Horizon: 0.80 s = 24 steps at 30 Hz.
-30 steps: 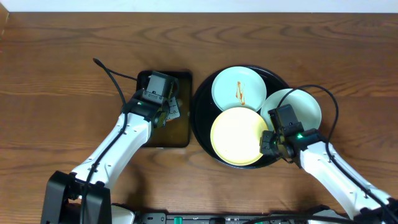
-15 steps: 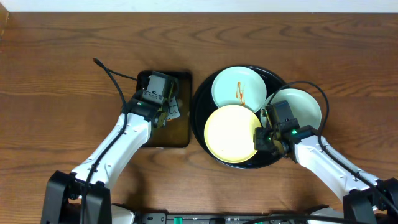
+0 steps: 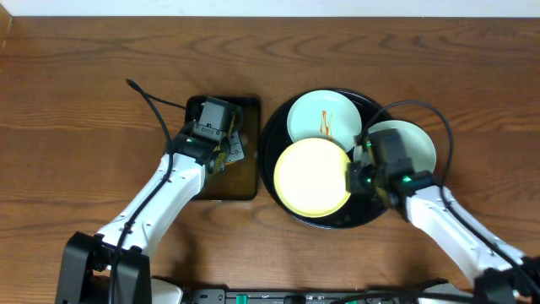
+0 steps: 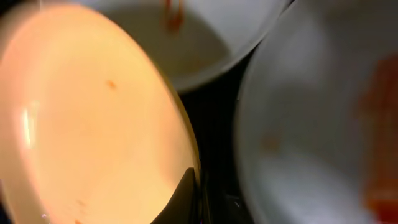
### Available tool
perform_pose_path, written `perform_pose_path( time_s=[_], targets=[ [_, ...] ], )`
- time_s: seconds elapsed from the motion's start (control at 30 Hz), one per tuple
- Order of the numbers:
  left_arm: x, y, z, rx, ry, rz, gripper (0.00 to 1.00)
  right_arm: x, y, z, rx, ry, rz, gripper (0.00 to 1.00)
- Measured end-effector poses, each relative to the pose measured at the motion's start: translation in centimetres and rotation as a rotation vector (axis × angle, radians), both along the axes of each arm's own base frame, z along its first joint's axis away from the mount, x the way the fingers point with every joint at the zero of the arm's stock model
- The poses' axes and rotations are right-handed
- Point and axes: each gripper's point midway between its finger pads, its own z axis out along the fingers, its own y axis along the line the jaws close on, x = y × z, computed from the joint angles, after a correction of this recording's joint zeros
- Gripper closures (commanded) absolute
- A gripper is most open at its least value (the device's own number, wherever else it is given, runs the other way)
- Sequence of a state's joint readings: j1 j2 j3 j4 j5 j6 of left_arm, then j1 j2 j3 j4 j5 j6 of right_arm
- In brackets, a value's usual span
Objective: Clean dirty plates on tray and stack at the side
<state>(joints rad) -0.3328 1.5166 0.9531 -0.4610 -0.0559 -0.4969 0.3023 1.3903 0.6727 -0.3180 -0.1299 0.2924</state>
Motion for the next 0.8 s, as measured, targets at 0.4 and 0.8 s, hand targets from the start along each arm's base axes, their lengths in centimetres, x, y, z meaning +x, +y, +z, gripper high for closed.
perform_pose_path(
  time_s=[0.4, 0.8],
  targets=[
    [0.0, 0.0, 0.0, 0.000, 0.000, 0.000, 0.92, 6.4, -16.4, 8.4, -0.063, -0.255, -0.551, 0.99],
    [-0.1, 0.0, 0.0, 0.001, 0.004, 0.000, 0.92, -0.6, -32.1, 7.0, -0.054, -0.184, -1.279, 0.99]
  ],
)
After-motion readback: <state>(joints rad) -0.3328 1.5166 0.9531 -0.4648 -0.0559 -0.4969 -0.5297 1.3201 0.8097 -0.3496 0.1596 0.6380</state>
